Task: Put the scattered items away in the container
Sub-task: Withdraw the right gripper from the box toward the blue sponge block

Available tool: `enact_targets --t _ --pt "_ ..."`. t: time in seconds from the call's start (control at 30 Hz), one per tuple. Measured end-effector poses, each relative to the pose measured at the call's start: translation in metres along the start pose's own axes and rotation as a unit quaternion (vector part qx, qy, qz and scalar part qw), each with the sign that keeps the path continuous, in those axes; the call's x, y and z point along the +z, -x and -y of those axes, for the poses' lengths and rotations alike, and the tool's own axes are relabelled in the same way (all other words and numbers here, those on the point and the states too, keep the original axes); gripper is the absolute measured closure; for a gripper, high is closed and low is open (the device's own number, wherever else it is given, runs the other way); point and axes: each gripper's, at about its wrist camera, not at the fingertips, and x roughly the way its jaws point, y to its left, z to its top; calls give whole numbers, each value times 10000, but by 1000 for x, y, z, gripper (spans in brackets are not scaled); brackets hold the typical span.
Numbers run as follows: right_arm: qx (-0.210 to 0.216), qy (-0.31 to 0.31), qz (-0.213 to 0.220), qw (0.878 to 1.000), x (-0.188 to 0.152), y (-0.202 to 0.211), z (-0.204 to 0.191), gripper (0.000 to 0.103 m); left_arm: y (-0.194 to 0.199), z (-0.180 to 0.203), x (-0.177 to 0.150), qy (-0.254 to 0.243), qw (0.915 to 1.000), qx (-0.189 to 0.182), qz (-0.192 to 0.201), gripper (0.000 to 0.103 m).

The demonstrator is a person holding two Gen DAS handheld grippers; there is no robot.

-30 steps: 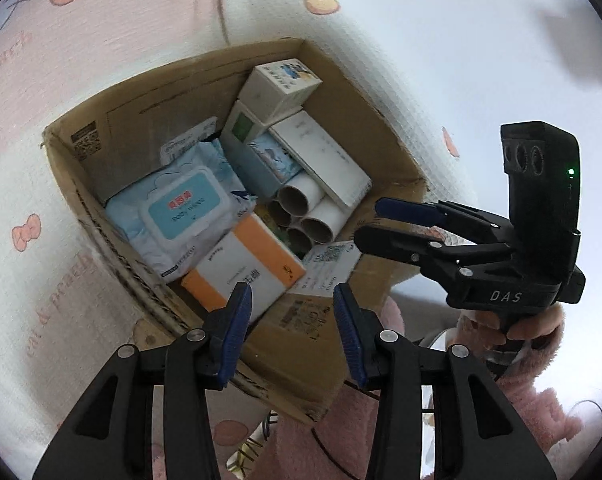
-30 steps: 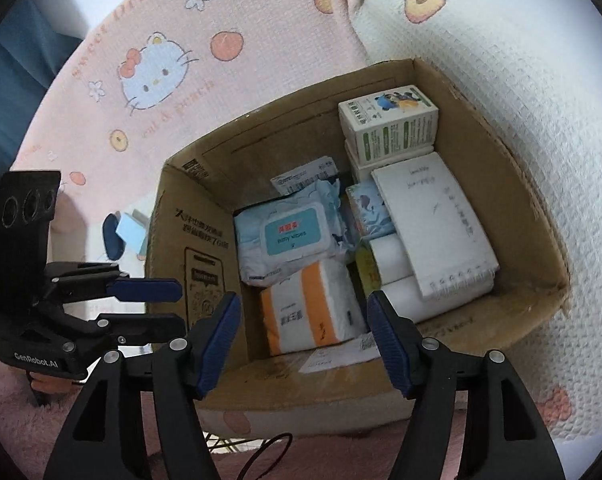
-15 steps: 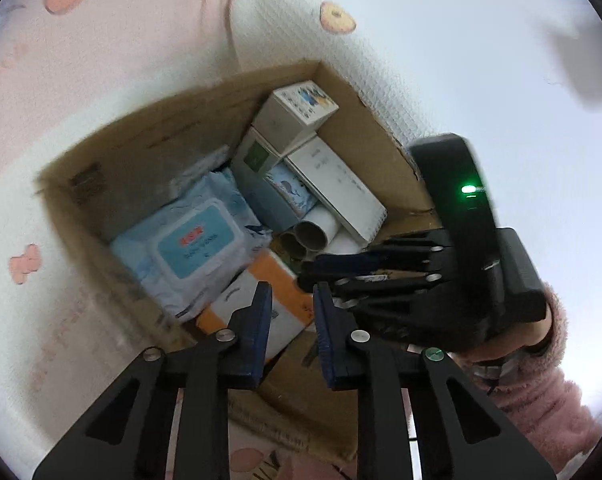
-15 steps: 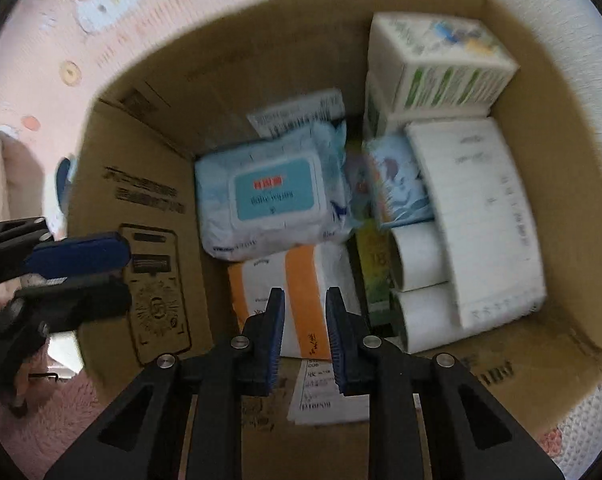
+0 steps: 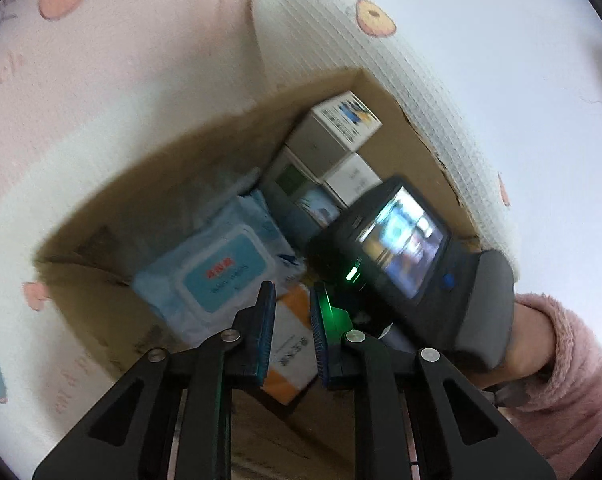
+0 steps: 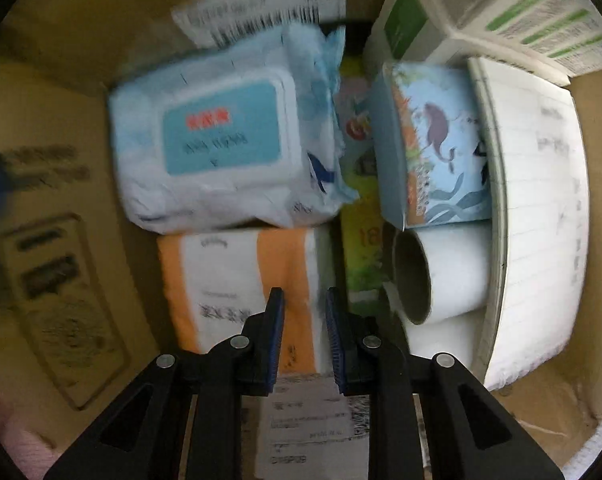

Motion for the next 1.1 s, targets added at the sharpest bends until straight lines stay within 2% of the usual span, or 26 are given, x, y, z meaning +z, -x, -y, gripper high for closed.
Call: enact_targets --t 0.03,0.1,0.17,0.27,0.37,0.43,0.47,0.53,0.6,0.63,0.7,0.8,0.97,1.1 --pt "-156 70 -179 9997 1 -6 -3 85 5 -1 -1 3 10000 -13 60 83" --pt "-160 11 -447 9989 2 -15 -3 85 15 -3 -3 12 9998 -144 165 83" --pt "-151 3 -286 9995 2 -9 -2 85 29 -5 -10 20 9992 -256 304 83" --pt "-164 -123 453 9988 -8 16 -1 85 48 -10 -22 -24 9984 -271 486 83" --pt "77 -477 1106 9927 -23 43 1 85 68 -15 -34 -132 9970 -287 704 77" --pt "182 -648 1673 9836 -41 68 -5 84 83 -16 -40 -240 9952 -263 914 60" --pt "149 -707 1896 9792 -49 79 -9 82 89 -16 -44 -308 9938 -224 1043 55" --pt "11 -864 2319 9689 -70 103 -22 68 101 -16 -51 -424 9913 -156 1238 52" --pt "-55 -1029 2764 9555 -84 127 -34 34 108 -20 -56 -454 9900 -160 1328 49" --pt "-89 -1088 2965 9488 -91 136 -43 30 110 -23 -58 -453 9898 -218 1335 46" --pt "-287 -1205 3354 9339 -104 156 -68 29 113 -32 -65 -391 9897 -332 1333 43" --pt "-420 -1161 3753 9187 -109 173 -100 29 123 -49 -76 -285 9896 -231 1391 41" --pt "-388 -831 3973 9131 -101 179 -127 29 130 -81 -93 -38 9878 85 1555 39" --pt "-56 -581 4066 9118 -87 171 -155 29 135 -113 -107 273 9843 258 1726 39"
